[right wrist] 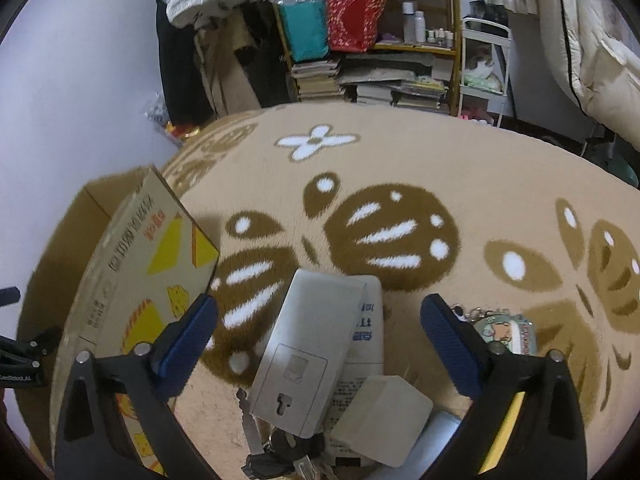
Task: Organize rigid objects
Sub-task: 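Grasp the box wall with the left gripper while the right gripper grasps the white remote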
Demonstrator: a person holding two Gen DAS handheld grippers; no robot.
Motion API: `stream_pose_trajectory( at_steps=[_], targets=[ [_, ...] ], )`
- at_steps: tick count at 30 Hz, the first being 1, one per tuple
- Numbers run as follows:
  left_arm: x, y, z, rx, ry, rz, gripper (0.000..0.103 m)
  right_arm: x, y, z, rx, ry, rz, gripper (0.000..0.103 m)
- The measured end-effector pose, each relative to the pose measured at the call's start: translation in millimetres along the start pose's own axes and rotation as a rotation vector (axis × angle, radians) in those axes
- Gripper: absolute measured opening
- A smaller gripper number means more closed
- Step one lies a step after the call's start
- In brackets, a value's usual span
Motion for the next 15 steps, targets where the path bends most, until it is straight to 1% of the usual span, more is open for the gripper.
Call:
stream_pose_trajectory(
  at_steps=[2, 4, 6, 7, 9, 10, 11, 13, 15],
  targets=[
    [2, -1, -2, -0.003, -0.001, -0.005, 0.093, -1, -3, -5, -0.019, -0.002, 0.009, 0.099],
    [5, -1, -6, -0.014, -0.007, -0.003, 0.087, -2, -5, -10, -0.039, -0.002, 0.015, 0.092],
    [7, -2, -8, -0.031, -0.027, 0.0, 0.074, -2, -7, -15, -0.056, 0.001, 0.015, 0.08],
    [7, -2, -9, -0.039, -0.045, 0.004, 0.07, -1, -9, -18, -0.064, 0.002, 0.011, 0.078],
    [9, -2, -12, -0.062, -0.07, 0.008, 0.053, -2, -12, -22, -0.076, 0.002, 0.011, 0.075],
    [11, -3, -13, -0.071, -0.079, 0.007, 0.049, -2, -13, -24, -0.08, -0.004, 0.016, 0.072],
    [12, -4, -15, -0.08, -0.088, 0.007, 0.041, -3, -14, -26, -0.084, -0.013, 0.022, 0.067],
    [14, -6, -16, -0.106, -0.096, 0.013, 0.034, -3, -14, -29, -0.09, -0.021, 0.02, 0.065],
    [14, -7, -16, -0.115, -0.127, 0.026, 0.027, -4, -14, -30, -0.087, -0.025, 0.015, 0.065]
  ],
)
Point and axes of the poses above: each gripper's, at about its wrist camera, not at the fingertips, and z roughly against the way its jaws point, x to its right, y to its top, the point moved 3 cm from there along -z, roughly the way its jaws point, and after that the axes turned 15 degrees about y, right-handed, at the moved point
